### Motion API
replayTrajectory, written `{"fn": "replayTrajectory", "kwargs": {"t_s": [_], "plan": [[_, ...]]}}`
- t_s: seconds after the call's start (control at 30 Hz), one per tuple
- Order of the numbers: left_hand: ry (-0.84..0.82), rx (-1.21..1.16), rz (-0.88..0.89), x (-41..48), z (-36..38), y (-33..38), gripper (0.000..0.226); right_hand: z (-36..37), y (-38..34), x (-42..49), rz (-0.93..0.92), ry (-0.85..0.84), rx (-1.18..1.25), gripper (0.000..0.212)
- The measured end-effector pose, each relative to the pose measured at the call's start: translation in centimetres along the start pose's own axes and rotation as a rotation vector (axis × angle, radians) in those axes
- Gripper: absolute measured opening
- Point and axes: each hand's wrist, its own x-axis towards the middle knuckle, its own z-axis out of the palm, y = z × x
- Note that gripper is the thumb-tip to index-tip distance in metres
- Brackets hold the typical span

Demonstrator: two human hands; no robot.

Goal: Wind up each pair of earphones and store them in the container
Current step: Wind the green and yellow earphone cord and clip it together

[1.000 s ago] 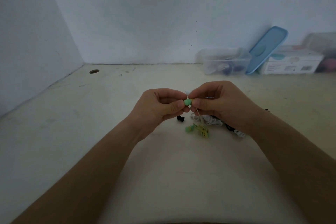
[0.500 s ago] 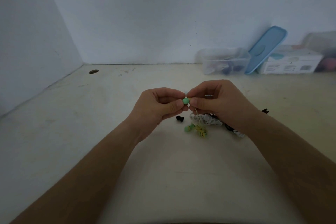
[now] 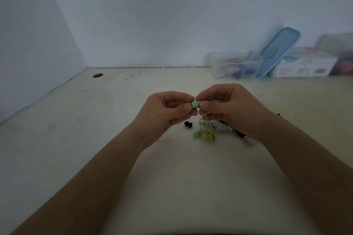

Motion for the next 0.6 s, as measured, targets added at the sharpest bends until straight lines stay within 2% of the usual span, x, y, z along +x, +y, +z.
{"fn": "replayTrajectory", "kwargs": {"t_s": [0.27,0.5,0.6], "plan": [[-0.002,0.044,0.008,0.13,-0.09,-0.35,0.023,0.33,0.18,-0.06,0.042,0.001,0.012,0.017],[-0.031,0.219,0.076,-0.11,0.24,-0.06,0.024,0.01,-0.08,0.06,0.096,0.111,0.049,0.035],[-0.023,0.277,0.117,-0.26,0.41,0.26,0.023,-0.06,-0.06,0.02,0.098,0.137,-0.015,0.026]]}}
